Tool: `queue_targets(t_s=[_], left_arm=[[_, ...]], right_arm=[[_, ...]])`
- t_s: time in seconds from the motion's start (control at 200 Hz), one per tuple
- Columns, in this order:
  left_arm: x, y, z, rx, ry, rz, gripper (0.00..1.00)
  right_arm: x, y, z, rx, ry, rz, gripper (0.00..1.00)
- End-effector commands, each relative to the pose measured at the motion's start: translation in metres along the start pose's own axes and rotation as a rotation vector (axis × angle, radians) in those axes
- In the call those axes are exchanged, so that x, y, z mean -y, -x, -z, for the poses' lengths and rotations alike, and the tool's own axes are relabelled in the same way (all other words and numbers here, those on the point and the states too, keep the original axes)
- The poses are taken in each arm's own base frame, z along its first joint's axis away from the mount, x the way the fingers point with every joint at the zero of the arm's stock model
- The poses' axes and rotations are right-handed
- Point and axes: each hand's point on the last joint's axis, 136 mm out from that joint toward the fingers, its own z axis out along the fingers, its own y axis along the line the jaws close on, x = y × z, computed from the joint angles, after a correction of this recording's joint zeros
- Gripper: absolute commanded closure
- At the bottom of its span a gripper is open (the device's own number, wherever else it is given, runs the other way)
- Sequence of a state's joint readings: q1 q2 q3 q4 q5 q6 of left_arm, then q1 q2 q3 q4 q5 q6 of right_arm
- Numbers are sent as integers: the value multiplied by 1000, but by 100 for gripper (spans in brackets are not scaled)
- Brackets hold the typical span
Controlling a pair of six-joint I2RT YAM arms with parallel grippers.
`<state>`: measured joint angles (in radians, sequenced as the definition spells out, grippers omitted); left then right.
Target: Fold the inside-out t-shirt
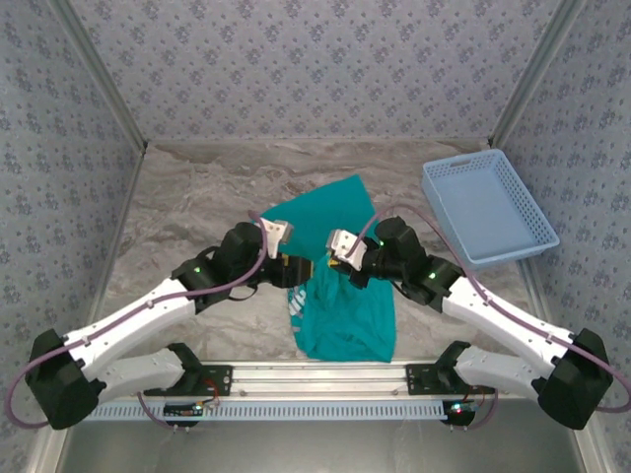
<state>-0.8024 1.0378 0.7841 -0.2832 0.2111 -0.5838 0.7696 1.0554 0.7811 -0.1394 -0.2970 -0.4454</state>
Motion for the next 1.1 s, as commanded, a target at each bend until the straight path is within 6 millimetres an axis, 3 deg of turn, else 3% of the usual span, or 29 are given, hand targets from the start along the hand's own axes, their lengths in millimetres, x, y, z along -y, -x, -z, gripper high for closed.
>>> queue_targets(t_s=[0.0,0.095,0.22,0.36,0.4,0.455,0.505,0.6,0.725,0.775,0.89,0.9,0.91,0.925,1.014,1.094], left_arm=[[-13,-14,10,-54,-6,86,28],[-35,-18,14,-54,42,211,27],[-84,-51,16,-117,156,496,28],[-95,-88,25,-205,172,663,30],[-95,-94,31,-215,181,683,31],[-95,-99,39,-213,193,691,30],[-96,-102,43,-208,201,689,30],[-92,-106,40,-222,173,707,31],[-72,-100,26,-248,97,658,32],[-69,-100,23,-260,122,603,29],[-61,-103,7,-314,110,552,28],[-61,-103,6,-318,104,551,28],[-60,-103,5,-322,100,552,28],[-60,-104,3,-325,95,551,28],[-57,-107,-3,-343,75,520,30],[-51,-101,-5,-335,45,460,32]], right_arm=[[0,-5,-5,-34,-2,23,91],[-21,-11,-18,-78,67,72,90],[-67,-19,-44,-131,179,151,90],[-115,-28,-79,-198,268,218,87],[-126,-28,-89,-209,291,232,81],[-134,-21,-100,-193,302,223,61],[-137,-11,-102,-155,333,184,53],[-117,9,-92,-86,334,78,48],[-69,29,-56,-8,252,-14,39],[-48,29,-40,12,194,-28,33],[6,25,-10,24,-33,-66,31],[11,25,-8,23,-52,-71,22],[15,24,-5,21,-72,-77,7],[21,23,-2,19,-100,-87,1],[56,20,18,23,-262,-201,0],[81,11,36,10,-379,-412,0]])
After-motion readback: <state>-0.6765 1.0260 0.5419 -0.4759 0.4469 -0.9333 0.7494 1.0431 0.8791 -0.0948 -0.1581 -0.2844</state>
